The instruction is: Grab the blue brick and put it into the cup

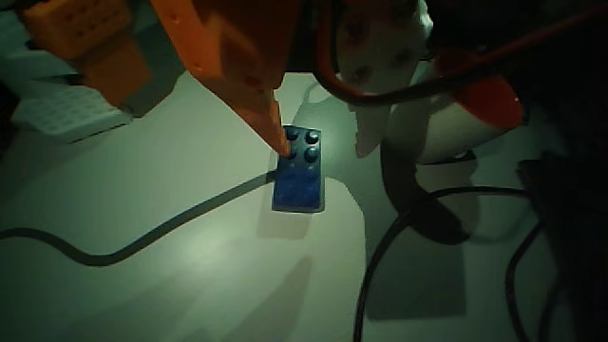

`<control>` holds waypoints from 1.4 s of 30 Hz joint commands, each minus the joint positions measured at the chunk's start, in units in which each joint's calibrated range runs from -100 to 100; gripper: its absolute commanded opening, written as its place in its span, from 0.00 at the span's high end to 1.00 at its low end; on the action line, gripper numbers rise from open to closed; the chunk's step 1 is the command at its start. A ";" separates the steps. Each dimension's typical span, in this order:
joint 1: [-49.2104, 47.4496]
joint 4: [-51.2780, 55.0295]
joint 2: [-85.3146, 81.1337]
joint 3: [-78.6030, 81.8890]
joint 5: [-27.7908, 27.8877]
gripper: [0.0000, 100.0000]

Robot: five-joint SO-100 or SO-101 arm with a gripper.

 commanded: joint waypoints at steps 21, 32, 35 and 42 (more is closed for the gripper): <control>6.20 -11.59 -4.21 10.78 14.34 0.63; 5.12 -18.82 10.75 7.79 13.46 0.64; 3.73 -20.20 13.08 7.88 13.66 0.64; -1.71 -21.26 14.37 8.88 14.68 0.71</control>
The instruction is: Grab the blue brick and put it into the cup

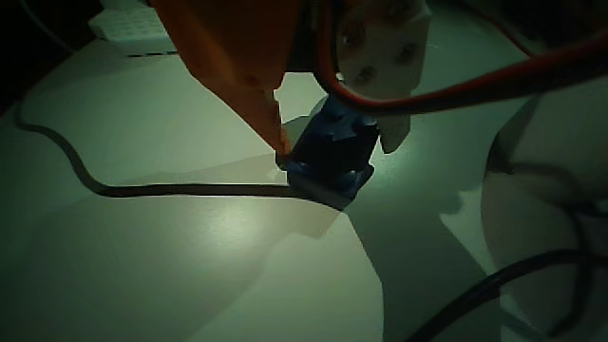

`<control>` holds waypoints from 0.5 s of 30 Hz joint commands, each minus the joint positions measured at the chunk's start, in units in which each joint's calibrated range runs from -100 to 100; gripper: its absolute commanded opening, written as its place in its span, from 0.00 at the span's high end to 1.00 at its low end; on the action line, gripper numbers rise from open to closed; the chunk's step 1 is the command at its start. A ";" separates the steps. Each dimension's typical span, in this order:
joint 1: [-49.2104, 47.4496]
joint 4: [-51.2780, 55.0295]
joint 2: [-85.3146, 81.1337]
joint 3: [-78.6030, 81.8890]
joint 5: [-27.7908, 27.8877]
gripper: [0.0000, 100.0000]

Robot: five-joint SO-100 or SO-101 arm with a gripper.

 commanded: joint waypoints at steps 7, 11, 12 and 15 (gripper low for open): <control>-3.28 -4.79 -2.94 -0.56 -1.09 1.00; -3.12 -4.71 -10.68 -1.55 -0.70 1.00; -3.37 -3.32 -13.18 -2.73 -0.51 1.00; -3.94 -0.08 -19.71 -8.53 0.57 1.00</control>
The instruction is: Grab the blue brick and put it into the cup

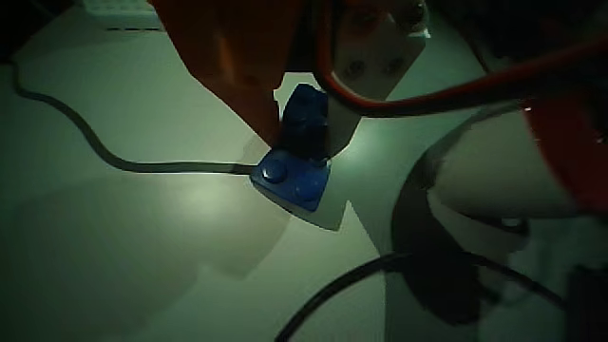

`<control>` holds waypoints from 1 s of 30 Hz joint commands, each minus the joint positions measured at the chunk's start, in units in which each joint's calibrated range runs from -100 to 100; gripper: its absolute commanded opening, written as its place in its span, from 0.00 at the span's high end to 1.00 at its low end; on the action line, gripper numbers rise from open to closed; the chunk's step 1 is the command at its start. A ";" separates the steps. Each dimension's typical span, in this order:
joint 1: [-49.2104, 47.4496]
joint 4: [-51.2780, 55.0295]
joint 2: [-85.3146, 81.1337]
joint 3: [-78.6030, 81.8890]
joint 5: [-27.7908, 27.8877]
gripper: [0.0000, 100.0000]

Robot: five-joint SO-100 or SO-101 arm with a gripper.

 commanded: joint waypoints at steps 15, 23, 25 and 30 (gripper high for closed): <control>-1.79 -11.53 -5.65 -24.23 28.17 1.00; -9.77 -22.82 22.38 -55.04 36.03 1.00; -11.50 -24.37 29.86 -65.82 37.11 1.00; -16.69 -30.87 33.04 -69.17 39.60 1.00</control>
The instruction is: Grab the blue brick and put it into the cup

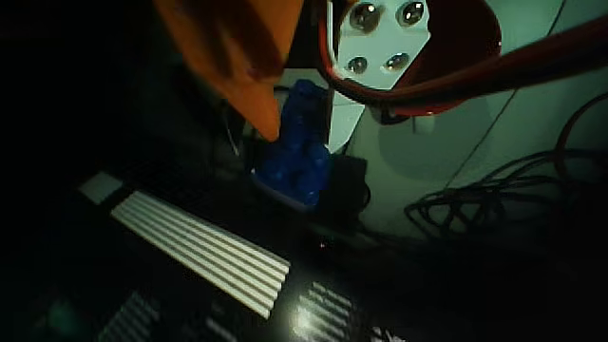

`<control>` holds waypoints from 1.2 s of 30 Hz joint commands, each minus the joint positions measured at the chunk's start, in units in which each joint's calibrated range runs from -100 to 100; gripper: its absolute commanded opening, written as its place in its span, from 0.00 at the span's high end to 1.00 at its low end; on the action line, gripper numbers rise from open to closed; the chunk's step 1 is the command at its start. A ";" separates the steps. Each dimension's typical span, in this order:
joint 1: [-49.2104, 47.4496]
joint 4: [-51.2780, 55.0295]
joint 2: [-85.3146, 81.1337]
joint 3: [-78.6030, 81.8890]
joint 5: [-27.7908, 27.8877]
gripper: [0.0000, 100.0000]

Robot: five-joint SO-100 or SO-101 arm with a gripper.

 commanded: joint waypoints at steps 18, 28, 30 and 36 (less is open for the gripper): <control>-8.36 12.75 -6.77 -2.45 -0.94 1.00; -8.03 19.65 -8.92 -1.99 -2.84 1.00; -8.03 20.30 -8.75 -1.99 -3.28 1.00; -7.45 7.06 -14.42 17.94 -2.01 1.00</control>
